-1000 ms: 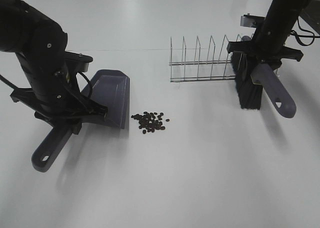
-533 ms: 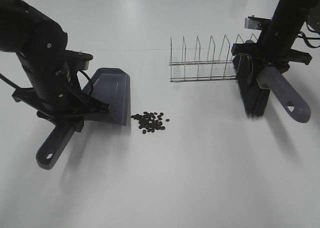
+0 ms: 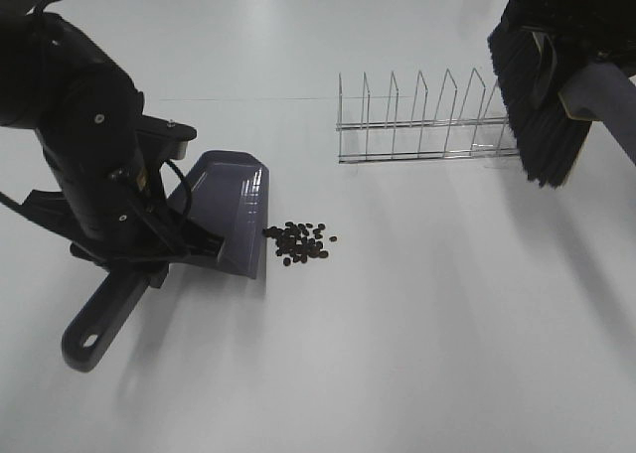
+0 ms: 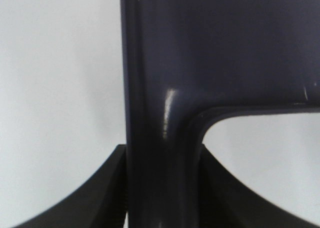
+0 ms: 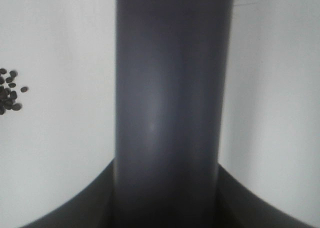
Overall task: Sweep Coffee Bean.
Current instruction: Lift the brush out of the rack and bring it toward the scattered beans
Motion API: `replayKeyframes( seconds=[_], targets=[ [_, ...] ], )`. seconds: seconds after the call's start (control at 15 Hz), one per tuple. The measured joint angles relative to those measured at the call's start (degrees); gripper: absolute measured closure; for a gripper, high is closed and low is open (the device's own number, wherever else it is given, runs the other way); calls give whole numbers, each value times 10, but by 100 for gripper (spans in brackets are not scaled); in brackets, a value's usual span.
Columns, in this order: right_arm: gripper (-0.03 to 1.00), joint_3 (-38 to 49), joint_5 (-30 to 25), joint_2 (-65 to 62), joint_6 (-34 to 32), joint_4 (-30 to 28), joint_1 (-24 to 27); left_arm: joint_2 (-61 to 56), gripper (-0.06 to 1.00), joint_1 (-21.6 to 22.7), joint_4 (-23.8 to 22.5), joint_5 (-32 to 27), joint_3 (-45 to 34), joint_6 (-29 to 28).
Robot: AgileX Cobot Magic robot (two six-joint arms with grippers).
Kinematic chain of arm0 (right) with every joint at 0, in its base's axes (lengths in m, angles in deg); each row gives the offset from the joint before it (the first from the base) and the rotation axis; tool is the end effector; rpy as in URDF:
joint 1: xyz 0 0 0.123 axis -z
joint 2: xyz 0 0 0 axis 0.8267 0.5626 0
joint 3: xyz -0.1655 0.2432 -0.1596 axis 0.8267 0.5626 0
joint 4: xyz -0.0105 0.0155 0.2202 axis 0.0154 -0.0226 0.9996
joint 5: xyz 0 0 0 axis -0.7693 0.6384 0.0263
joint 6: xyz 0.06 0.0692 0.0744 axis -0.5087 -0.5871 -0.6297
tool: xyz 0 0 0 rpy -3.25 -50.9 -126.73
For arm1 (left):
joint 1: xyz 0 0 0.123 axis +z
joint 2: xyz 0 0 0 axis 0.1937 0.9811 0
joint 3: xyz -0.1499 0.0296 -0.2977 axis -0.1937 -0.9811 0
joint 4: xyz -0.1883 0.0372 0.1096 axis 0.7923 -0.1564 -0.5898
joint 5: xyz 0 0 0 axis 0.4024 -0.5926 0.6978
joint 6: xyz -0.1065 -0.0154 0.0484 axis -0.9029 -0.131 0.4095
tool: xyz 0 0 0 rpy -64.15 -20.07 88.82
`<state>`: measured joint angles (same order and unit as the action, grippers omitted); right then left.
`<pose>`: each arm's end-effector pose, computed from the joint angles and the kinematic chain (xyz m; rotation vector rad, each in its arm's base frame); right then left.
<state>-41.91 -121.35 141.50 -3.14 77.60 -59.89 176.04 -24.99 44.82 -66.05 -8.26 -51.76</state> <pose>0.3678 0.0337 0.2964 0.0182 2.9893 0.1085 0.2753 -0.1743 0.1913 0.3244 2.9509 0.1745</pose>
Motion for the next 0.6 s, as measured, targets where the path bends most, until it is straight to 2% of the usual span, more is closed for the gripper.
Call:
replayKeyframes(
  seconds=[0.27, 0.47, 0.6],
  targets=[
    [67, 63, -2, -33, -13, -12, -25, 13, 61, 0, -5, 59, -45, 10],
    [67, 72, 9, -26, -17, -14, -45, 37, 61, -3, -9, 69, -45, 18],
    [67, 72, 33, -11, -38, -37, -72, 63, 61, -3, -8, 65, -40, 35]
  ],
)
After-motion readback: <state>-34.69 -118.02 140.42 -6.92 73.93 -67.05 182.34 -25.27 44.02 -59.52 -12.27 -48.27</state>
